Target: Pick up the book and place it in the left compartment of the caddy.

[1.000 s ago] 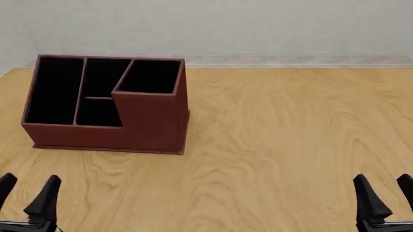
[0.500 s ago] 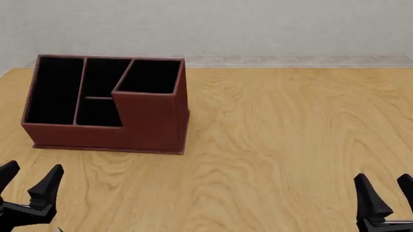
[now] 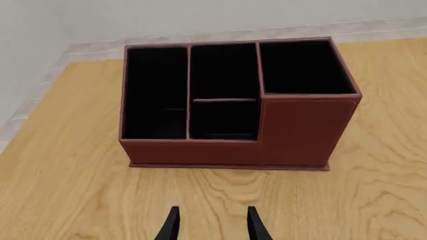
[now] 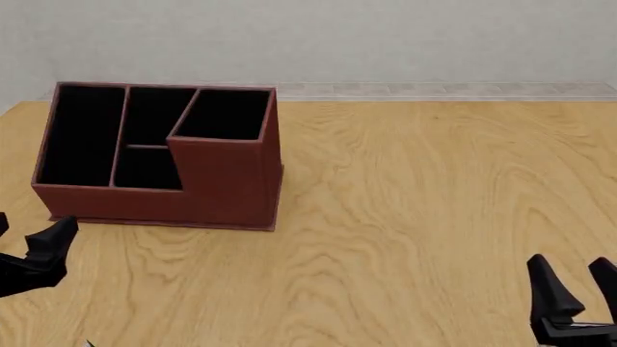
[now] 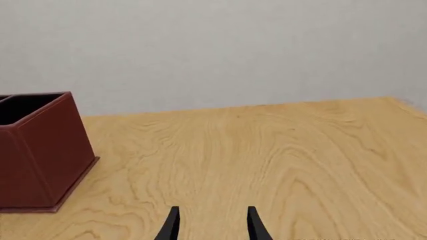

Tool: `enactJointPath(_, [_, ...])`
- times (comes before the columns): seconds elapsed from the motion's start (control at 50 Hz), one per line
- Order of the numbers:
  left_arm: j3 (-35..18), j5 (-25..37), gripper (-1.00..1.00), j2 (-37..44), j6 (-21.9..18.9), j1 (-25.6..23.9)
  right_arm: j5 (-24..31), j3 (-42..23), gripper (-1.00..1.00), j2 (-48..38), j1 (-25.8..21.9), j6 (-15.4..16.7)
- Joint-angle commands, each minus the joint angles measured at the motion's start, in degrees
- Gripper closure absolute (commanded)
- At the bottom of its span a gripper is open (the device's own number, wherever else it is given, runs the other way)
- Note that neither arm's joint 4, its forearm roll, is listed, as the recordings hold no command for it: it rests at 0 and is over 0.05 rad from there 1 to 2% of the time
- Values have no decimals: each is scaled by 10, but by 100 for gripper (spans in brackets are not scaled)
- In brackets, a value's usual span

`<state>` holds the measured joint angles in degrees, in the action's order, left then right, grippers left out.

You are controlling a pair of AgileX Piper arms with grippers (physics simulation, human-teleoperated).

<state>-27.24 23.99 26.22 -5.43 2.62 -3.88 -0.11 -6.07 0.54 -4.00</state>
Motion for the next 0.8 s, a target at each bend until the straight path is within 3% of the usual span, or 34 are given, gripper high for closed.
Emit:
enactJointPath(0.02, [-53,67,-100,18,-3,18,-21,1,-100,-30,1,-12])
enactJointPath(0.44, [-73,161,-100,15,11,19,-34,1,-100,-49,-2,-5])
enactJointPath(0.8, [-63,186,-100,19,23,46,-41,1,-100,-63,1,-8])
